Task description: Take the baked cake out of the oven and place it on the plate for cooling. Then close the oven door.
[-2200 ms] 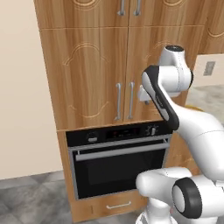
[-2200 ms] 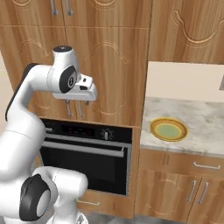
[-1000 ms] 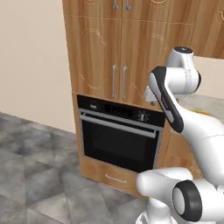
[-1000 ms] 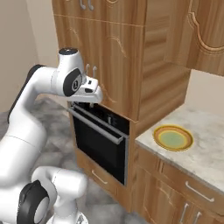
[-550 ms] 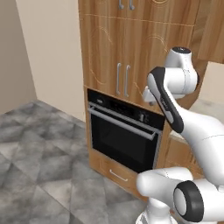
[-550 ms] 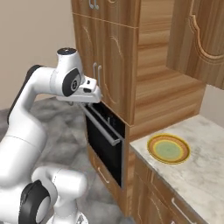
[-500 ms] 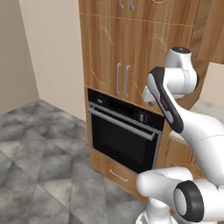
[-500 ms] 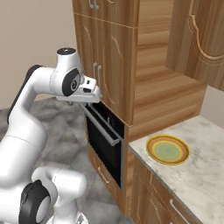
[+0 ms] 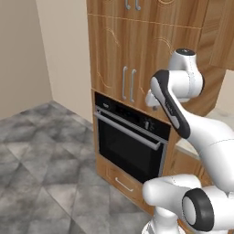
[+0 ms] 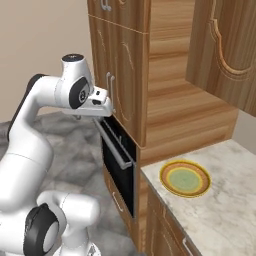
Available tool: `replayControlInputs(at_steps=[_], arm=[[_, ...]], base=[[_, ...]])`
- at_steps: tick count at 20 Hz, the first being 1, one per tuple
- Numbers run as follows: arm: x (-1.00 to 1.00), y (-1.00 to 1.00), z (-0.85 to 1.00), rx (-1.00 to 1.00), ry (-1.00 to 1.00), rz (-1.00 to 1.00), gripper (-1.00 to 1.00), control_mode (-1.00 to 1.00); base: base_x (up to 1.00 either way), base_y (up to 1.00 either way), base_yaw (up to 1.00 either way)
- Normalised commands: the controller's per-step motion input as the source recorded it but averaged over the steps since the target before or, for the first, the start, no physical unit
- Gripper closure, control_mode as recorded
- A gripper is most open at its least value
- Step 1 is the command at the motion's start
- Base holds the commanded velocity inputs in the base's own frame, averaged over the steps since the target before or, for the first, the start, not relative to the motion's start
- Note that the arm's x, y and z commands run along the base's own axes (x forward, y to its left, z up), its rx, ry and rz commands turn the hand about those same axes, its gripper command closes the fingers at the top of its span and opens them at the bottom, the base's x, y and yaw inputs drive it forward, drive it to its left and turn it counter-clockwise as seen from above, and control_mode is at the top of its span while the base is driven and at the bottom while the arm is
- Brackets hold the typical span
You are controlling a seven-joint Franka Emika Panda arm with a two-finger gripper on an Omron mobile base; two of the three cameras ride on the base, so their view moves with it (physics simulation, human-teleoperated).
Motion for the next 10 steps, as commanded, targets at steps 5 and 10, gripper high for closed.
replayControlInputs(at_steps=[5, 10], arm=[[0.0, 0.0, 0.0, 0.0, 0.0, 0.0, -1.0, 1.0], [0.27, 0.0, 0.0, 0.0, 0.06, 0.06, -1.0, -1.0]], base=[[0.32, -0.06, 0.1], [0.0, 0.0, 0.0]])
